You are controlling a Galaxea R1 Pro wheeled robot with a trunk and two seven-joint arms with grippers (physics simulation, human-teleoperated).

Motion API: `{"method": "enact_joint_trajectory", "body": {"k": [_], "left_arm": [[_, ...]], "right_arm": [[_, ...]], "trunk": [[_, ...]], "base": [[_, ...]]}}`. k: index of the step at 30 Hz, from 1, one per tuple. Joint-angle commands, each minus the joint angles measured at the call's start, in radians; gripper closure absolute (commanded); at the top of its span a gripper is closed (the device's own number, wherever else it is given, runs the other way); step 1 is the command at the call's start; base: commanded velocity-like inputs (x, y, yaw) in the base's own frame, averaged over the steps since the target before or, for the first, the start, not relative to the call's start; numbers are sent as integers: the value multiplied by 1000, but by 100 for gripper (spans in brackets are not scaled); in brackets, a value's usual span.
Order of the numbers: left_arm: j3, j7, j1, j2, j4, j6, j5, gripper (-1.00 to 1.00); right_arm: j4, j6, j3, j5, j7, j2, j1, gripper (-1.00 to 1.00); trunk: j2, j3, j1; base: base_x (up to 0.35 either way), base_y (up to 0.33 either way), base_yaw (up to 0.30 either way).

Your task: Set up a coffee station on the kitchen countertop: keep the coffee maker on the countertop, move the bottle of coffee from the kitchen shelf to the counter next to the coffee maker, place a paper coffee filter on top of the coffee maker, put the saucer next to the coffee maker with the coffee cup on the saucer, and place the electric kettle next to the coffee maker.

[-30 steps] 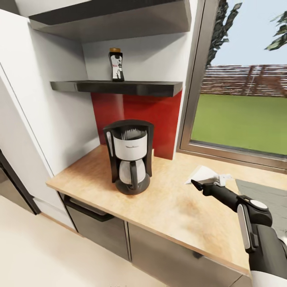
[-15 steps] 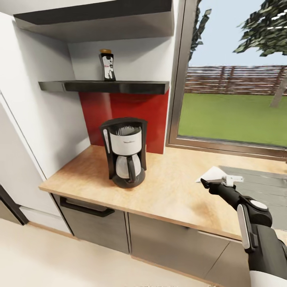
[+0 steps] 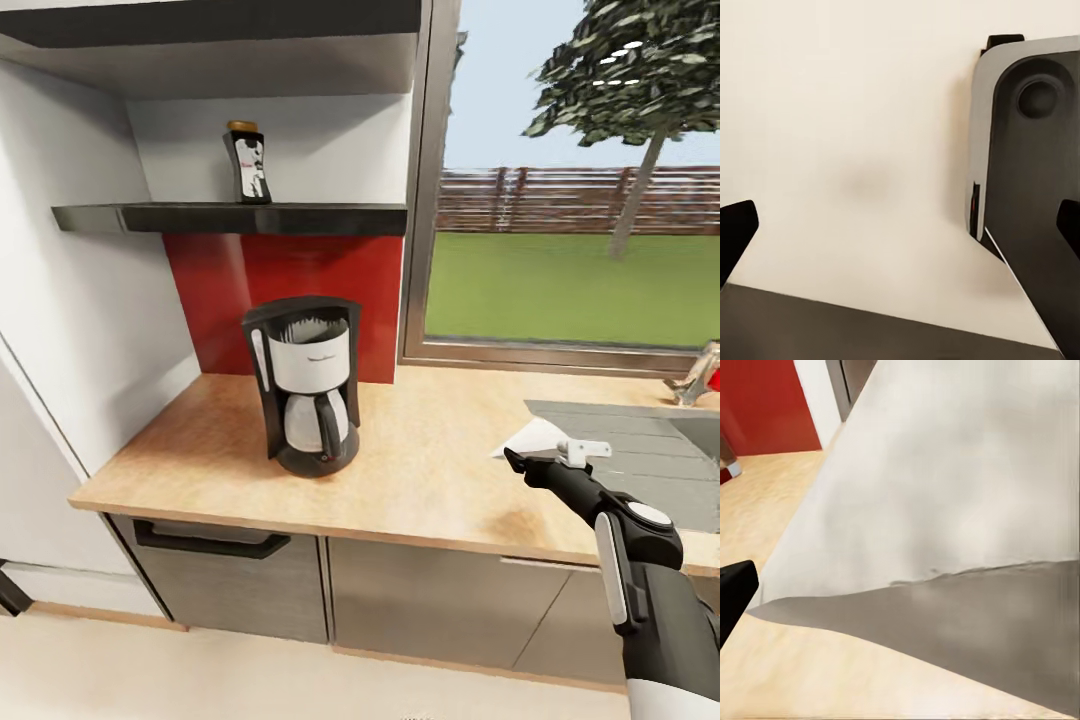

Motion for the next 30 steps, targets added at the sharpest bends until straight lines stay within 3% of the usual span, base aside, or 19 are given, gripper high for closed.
{"method": "enact_joint_trajectory", "body": {"k": [1, 16, 30], "left_arm": [[2, 2, 0, 0, 0, 1, -5, -100], [3, 2, 0, -3, 1, -5, -5, -100], [4, 2, 0, -2, 1, -5, -4, -100]], "right_arm": [[-1, 5, -2, 6, 9, 1, -1, 100], [-1, 5, -1, 5, 9, 1, -1, 100], [-1, 5, -2, 5, 9, 1, -1, 100]], "trunk": [[-2, -2, 1], [-2, 2, 1], [-2, 2, 1]], "base": [[25, 323, -281], [-19, 321, -274], [-135, 302, -27]]}}
